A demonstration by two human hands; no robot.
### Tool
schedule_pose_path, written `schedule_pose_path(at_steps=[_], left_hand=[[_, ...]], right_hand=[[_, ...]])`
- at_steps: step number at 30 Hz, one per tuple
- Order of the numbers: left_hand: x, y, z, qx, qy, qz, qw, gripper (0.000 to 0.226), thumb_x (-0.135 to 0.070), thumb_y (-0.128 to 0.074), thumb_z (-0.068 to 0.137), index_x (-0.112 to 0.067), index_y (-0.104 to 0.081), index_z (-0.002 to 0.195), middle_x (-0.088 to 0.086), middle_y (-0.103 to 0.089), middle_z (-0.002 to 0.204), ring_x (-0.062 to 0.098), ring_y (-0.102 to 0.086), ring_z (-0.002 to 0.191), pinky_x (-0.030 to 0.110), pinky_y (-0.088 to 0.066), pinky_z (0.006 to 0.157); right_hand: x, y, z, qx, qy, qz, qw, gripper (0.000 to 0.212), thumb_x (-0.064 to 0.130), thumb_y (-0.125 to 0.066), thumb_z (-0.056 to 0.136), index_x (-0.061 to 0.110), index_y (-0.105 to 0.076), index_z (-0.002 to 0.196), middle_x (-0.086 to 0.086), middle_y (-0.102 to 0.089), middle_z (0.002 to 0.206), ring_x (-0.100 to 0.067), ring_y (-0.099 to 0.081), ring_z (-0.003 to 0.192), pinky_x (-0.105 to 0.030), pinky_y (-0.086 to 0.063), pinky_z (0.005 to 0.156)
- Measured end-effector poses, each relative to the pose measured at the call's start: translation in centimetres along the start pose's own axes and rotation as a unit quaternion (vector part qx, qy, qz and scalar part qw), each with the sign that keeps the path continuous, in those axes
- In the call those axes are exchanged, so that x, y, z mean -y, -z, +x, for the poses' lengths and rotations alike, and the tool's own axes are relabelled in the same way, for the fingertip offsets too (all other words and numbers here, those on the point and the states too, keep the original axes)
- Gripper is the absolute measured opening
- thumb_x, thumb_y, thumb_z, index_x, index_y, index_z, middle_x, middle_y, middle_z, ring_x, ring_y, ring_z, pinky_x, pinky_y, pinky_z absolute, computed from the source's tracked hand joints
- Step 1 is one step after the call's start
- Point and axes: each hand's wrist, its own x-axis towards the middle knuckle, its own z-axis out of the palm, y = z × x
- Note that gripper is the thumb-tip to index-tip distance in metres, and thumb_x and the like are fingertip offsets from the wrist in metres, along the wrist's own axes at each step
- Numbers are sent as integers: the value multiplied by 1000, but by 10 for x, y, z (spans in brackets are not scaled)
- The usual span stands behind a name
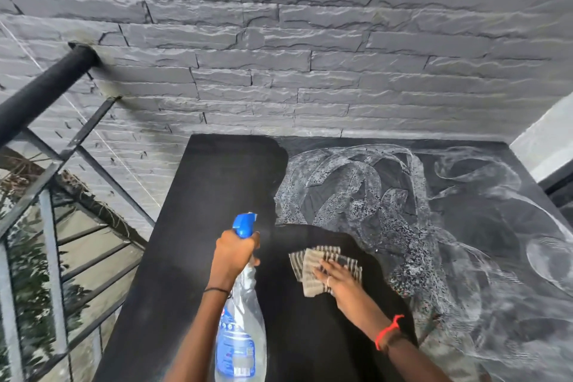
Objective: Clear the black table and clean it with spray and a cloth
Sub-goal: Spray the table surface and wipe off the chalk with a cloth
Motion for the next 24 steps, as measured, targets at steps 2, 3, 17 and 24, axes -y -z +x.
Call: schedule_pose_path(at_steps=[2, 3, 17, 24], left_hand=[[-15, -14, 14, 12, -12, 10, 1000, 25, -26, -61, 70, -1, -64, 74, 4, -62, 48, 23, -67, 45, 43, -60, 69], [-24, -21, 20, 19, -18, 21, 999, 24, -26, -61, 71, -2, -63, 76, 4, -63, 49, 24, -68, 46, 42, -60, 70], [-92, -72, 58, 8, -61, 79, 995, 37, -36, -54, 60, -3, -64, 73, 12, -67, 73, 33, -65, 72, 36, -51, 69], [-132, -96, 65, 56, -111, 69, 990, 37, -38, -57, 63, -3, -64, 72, 9, -68, 62, 26, -71, 58, 38, -59, 69]], right_hand=[[-6, -1, -14, -3, -2, -5, 1000, 89, -16, -46, 77, 34, -19, 145, 4, -23, 154, -17, -19, 143, -21, -3, 113], [-11, -2, -17, -12, 5, -15, 1000, 103, -15, -57, 70, 39, -11, 145, 4, -33, 150, -16, -29, 140, -24, -15, 113], [-17, -9, -13, 57, -5, -90, 994, 102, 26, -89, 9, 47, -64, 106, 19, -67, 110, -2, -66, 97, -17, -53, 75], [-16, -4, -10, 65, -38, -83, 994, 111, 29, -86, 1, 49, -63, 108, 23, -68, 104, 1, -67, 92, -20, -54, 73]])
